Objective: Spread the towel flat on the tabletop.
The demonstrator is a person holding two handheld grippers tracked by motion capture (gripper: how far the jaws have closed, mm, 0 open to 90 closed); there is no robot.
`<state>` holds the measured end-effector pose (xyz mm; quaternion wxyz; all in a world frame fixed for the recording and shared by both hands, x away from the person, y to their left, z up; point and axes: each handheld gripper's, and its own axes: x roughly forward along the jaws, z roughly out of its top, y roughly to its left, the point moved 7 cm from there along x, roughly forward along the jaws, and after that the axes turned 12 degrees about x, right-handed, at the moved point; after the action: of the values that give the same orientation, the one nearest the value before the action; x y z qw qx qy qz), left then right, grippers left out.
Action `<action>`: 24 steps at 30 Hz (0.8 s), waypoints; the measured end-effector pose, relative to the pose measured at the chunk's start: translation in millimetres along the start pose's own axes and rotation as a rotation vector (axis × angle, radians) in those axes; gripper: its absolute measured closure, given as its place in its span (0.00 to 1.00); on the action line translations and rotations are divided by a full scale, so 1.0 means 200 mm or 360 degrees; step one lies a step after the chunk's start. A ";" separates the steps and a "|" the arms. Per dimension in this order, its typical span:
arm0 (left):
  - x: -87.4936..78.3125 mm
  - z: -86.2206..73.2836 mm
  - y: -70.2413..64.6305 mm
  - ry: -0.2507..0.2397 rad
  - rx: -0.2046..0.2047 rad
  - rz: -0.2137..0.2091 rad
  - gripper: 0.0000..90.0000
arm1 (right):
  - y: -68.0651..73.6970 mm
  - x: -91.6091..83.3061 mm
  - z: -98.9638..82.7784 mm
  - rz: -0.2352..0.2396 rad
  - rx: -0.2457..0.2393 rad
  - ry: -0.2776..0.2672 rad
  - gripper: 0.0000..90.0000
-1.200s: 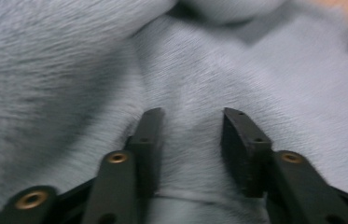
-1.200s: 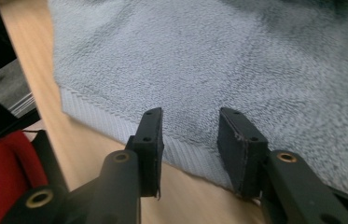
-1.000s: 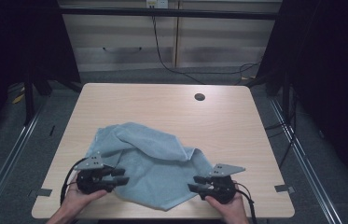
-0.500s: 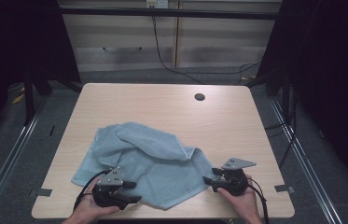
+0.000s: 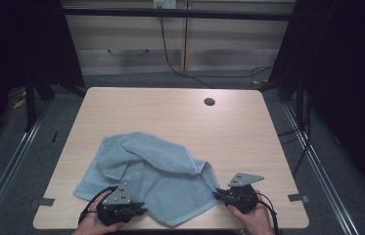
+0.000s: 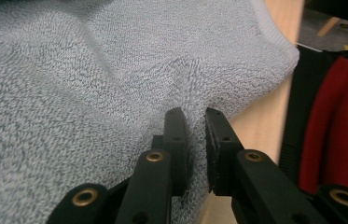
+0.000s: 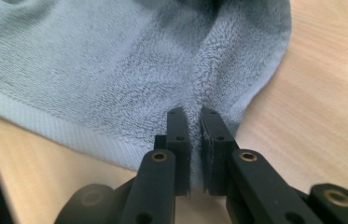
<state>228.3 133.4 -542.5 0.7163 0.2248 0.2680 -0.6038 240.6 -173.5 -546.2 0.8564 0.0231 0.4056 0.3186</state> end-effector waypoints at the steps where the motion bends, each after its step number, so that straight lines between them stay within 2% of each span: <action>1: -0.03 0.02 0.00 -0.0032 -0.0002 -0.0018 0.90 | 0.00 -0.02 0.01 0.0014 0.0012 -0.0025 0.93; 4: -0.11 0.08 0.03 -0.0210 -0.0098 -0.0022 0.91 | 0.03 -0.11 0.07 0.0061 0.0045 -0.0178 0.94; 5: -0.17 0.14 0.07 -0.0287 -0.0096 0.0018 0.91 | 0.04 -0.19 0.14 0.0065 0.0055 -0.0294 0.94; 6: -0.17 0.14 0.07 -0.0287 -0.0096 0.0018 0.91 | 0.04 -0.23 0.18 0.0078 0.0061 -0.0350 0.94; 7: -0.21 0.17 0.09 -0.0323 -0.0096 0.0036 0.91 | 0.04 -0.23 0.18 0.0078 0.0061 -0.0350 0.94; 11: -0.36 0.34 0.16 -0.0466 -0.0078 0.0097 0.91 | 0.05 -0.36 0.34 0.0072 0.0030 -0.0540 0.94; 13: -0.44 0.43 0.20 -0.0524 -0.0043 0.0143 0.91 | 0.07 -0.43 0.43 0.0065 0.0007 -0.0608 0.94; 16: -0.56 0.57 0.25 -0.0649 -0.0029 0.0168 0.91 | 0.10 -0.53 0.57 0.0066 -0.0036 -0.0726 0.94; 18: -0.62 0.64 0.28 -0.0667 0.0025 0.0228 0.91 | 0.12 -0.62 0.65 0.0078 -0.0059 -0.0806 0.94; 19: -0.67 0.70 0.30 -0.0710 0.0049 0.0250 0.91 | 0.14 -0.68 0.73 0.0085 -0.0094 -0.0872 0.94; 20: -0.67 0.70 0.30 -0.0710 0.0049 0.0250 0.91 | 0.14 -0.68 0.73 0.0085 -0.0094 -0.0872 0.94; 21: -0.69 0.73 0.32 -0.0717 0.0048 0.0272 0.91 | 0.15 -0.72 0.79 0.0066 -0.0120 -0.0903 0.94; 24: -0.73 0.77 0.40 -0.0735 0.0020 0.0317 0.91 | 0.17 -0.73 0.84 0.0045 -0.0128 -0.0911 0.94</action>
<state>304.8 156.3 -331.6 0.8131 0.1107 0.0701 -0.5672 274.2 -192.9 -323.7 0.9318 0.0836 0.1340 0.3268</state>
